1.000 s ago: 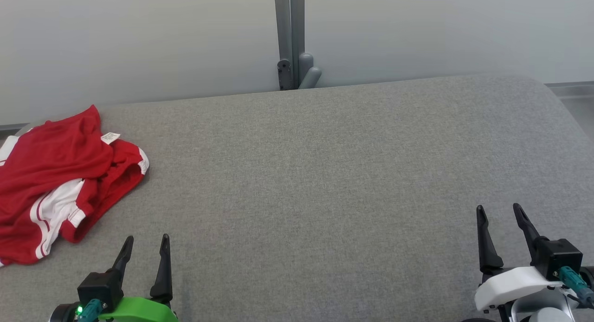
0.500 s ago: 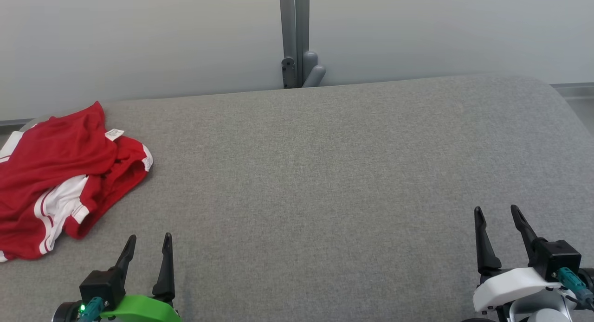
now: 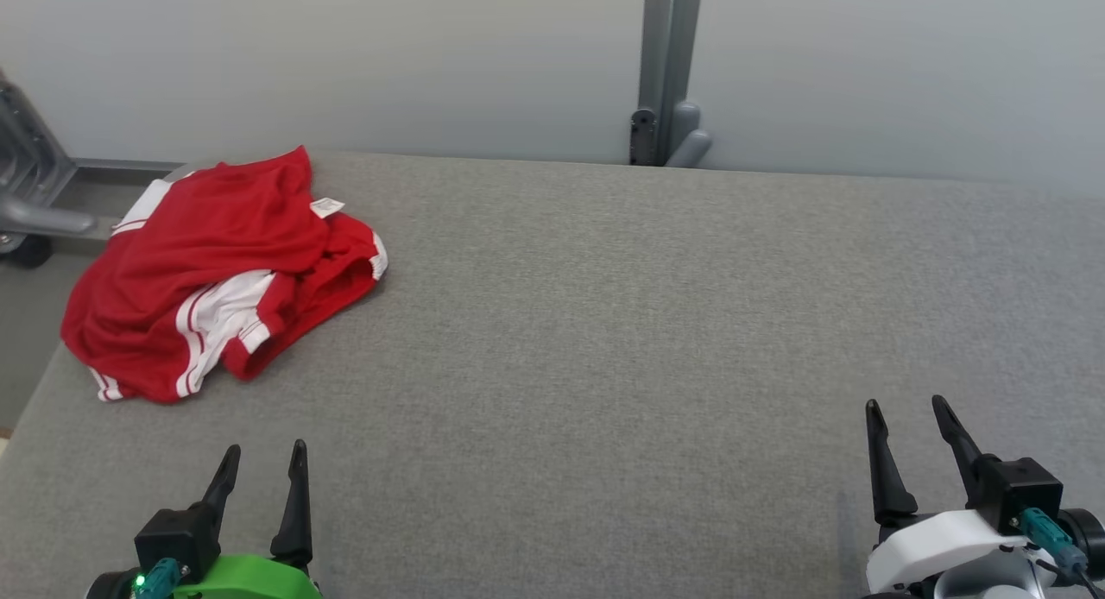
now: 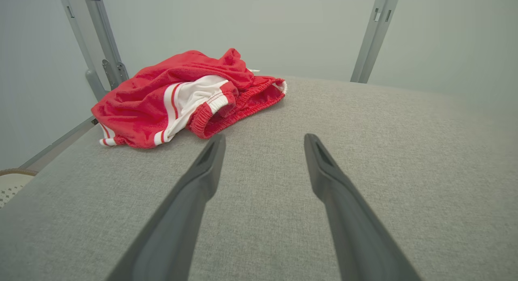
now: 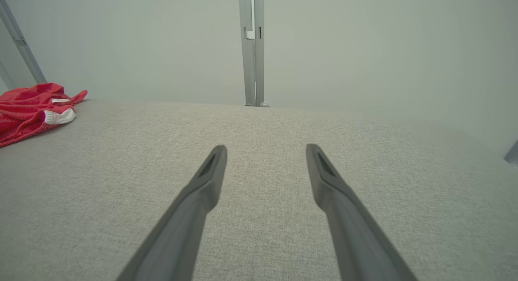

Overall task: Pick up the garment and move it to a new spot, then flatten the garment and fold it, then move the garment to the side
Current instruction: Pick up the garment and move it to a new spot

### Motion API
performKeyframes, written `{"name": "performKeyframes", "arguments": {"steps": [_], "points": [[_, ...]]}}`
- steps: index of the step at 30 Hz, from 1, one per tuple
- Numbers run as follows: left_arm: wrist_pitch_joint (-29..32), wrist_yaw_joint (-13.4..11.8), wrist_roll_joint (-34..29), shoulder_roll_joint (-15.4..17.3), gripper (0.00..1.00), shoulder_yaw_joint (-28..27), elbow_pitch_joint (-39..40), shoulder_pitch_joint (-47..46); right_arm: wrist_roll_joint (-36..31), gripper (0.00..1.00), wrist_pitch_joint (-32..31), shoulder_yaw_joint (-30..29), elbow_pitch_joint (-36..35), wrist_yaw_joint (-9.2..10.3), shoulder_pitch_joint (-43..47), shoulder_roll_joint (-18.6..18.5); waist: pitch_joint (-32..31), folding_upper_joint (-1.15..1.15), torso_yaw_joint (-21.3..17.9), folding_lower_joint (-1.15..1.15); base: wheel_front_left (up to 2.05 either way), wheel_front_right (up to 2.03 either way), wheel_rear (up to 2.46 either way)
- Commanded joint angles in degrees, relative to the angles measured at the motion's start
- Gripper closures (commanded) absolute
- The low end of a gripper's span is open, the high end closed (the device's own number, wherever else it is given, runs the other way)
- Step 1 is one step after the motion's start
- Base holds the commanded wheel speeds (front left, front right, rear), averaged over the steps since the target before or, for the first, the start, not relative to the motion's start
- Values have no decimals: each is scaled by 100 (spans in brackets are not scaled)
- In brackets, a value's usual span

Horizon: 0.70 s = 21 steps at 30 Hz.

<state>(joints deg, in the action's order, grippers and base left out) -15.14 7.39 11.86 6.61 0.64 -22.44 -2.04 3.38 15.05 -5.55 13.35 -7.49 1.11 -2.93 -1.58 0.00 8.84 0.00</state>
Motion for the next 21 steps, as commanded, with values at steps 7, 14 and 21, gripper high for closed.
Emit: {"name": "performKeyframes", "arguments": {"steps": [7,14,21], "points": [[-3,14,64,32,0,-157,-21,149,56,0,18,280,73,0,-175,-3,-41,0,882,0,0,0,0],[-3,14,95,-16,0,-226,56,115,76,0,18,418,68,0,-253,-8,131,0,833,0,0,0,0],[12,14,335,-29,0,-264,-165,-639,-85,0,18,370,-49,0,-483,-34,889,0,588,0,0,0,0]]}}
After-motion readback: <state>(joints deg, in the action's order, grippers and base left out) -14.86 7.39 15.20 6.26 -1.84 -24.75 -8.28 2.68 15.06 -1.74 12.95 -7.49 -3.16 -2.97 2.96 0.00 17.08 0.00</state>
